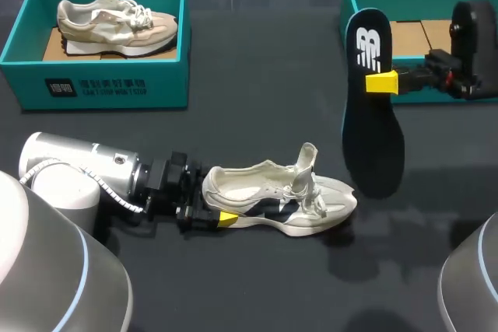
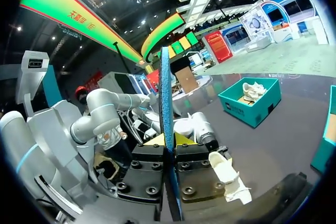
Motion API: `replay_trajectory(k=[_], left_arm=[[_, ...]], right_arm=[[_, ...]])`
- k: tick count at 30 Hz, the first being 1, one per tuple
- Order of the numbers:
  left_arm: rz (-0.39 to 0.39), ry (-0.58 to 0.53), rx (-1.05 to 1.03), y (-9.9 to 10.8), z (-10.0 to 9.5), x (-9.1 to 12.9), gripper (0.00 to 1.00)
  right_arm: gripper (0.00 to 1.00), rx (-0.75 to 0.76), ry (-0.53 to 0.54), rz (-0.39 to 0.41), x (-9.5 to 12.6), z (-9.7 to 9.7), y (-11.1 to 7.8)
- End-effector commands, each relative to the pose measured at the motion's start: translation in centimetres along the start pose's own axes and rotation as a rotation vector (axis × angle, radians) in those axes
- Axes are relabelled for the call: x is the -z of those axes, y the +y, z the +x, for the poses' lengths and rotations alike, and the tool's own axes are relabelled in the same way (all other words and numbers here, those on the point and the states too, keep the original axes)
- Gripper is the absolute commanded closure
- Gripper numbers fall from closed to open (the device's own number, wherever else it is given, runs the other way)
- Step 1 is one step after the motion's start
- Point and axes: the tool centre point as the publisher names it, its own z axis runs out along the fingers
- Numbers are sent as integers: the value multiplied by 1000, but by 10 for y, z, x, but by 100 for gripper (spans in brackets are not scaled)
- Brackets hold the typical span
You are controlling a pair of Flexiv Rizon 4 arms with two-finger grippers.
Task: Take the shoe out of the shoebox, open the shoe tongue, remove and reinsert the insole, then place the shoe into the shoebox
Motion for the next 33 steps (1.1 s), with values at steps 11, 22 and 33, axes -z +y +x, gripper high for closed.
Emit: replay_trajectory(k=[11, 22, 33], left_arm=[[-1, 0, 0, 1, 0, -1, 100], [-1, 0, 0, 1, 0, -1, 100], [-1, 0, 0, 1, 0, -1, 100]], right_arm=[[100, -16, 32, 13, 15, 29, -13], [100, -34, 39, 4, 8, 30, -20], [100, -48, 13, -25, 1, 50, -32]])
